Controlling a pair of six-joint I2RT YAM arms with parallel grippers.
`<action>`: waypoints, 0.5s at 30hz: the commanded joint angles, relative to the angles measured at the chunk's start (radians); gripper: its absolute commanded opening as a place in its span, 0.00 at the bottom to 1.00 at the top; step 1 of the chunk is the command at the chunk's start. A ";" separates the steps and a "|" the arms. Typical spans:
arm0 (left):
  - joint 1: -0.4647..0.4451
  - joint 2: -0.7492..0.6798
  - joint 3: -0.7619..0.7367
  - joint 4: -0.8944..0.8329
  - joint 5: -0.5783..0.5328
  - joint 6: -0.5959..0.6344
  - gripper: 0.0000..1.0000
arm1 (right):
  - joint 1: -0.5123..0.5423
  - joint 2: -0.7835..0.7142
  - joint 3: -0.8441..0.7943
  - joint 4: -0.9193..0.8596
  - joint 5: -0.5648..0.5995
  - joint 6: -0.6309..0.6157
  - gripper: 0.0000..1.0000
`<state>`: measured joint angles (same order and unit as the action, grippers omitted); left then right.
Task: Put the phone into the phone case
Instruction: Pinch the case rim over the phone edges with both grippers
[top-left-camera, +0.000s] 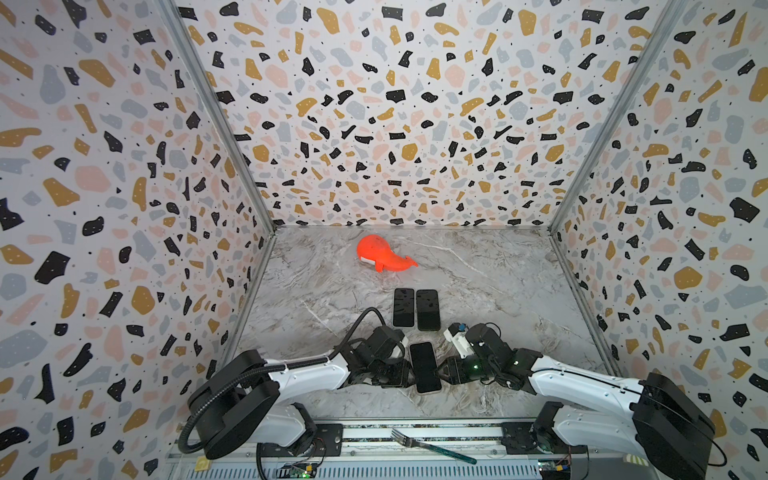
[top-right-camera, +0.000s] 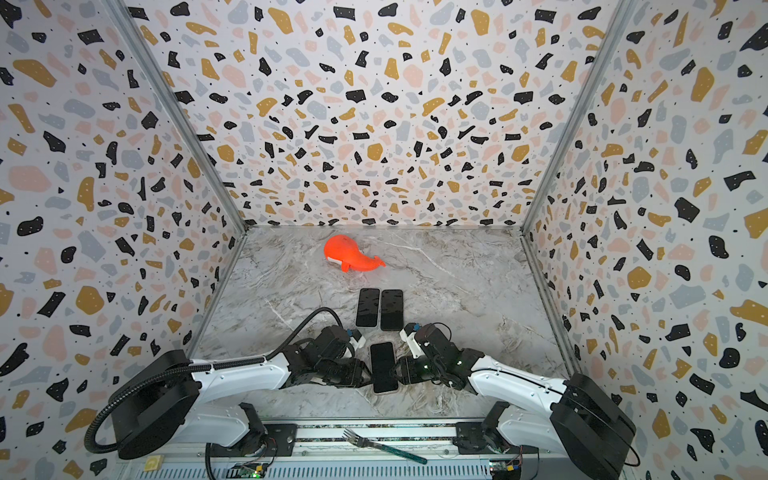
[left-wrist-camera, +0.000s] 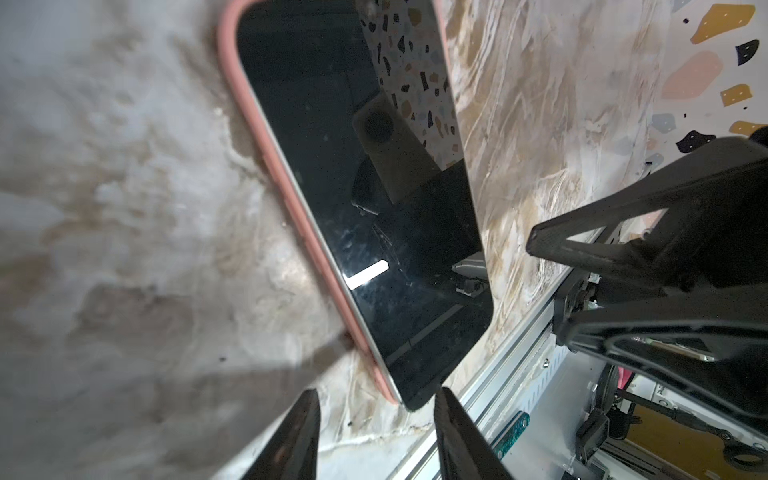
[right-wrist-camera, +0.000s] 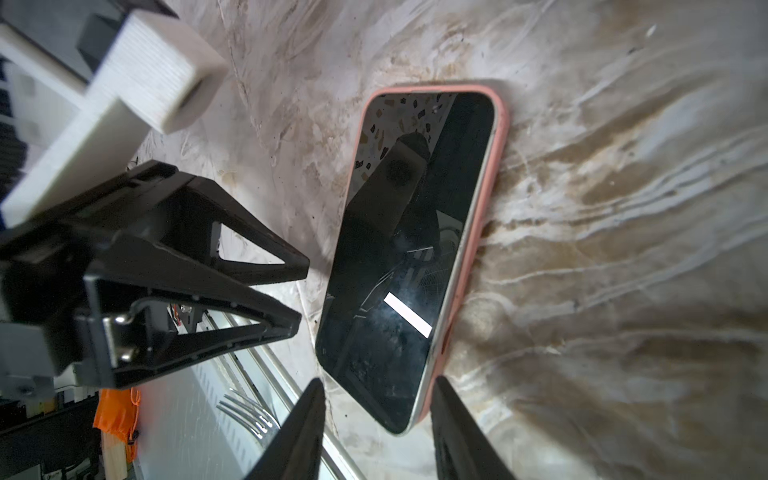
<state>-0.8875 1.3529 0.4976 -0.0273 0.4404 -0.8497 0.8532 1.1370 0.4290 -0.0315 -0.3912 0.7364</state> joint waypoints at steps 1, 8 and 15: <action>-0.020 0.010 -0.015 0.014 0.014 -0.029 0.45 | 0.007 -0.016 -0.024 0.006 -0.006 0.023 0.43; -0.035 0.058 -0.015 0.047 0.015 -0.071 0.41 | 0.025 -0.010 -0.047 0.026 -0.019 0.032 0.43; -0.039 0.081 -0.020 0.061 0.008 -0.073 0.36 | 0.028 0.003 -0.060 0.043 -0.037 0.029 0.43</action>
<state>-0.9188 1.4136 0.4950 0.0311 0.4515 -0.9131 0.8761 1.1374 0.3767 -0.0051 -0.4129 0.7624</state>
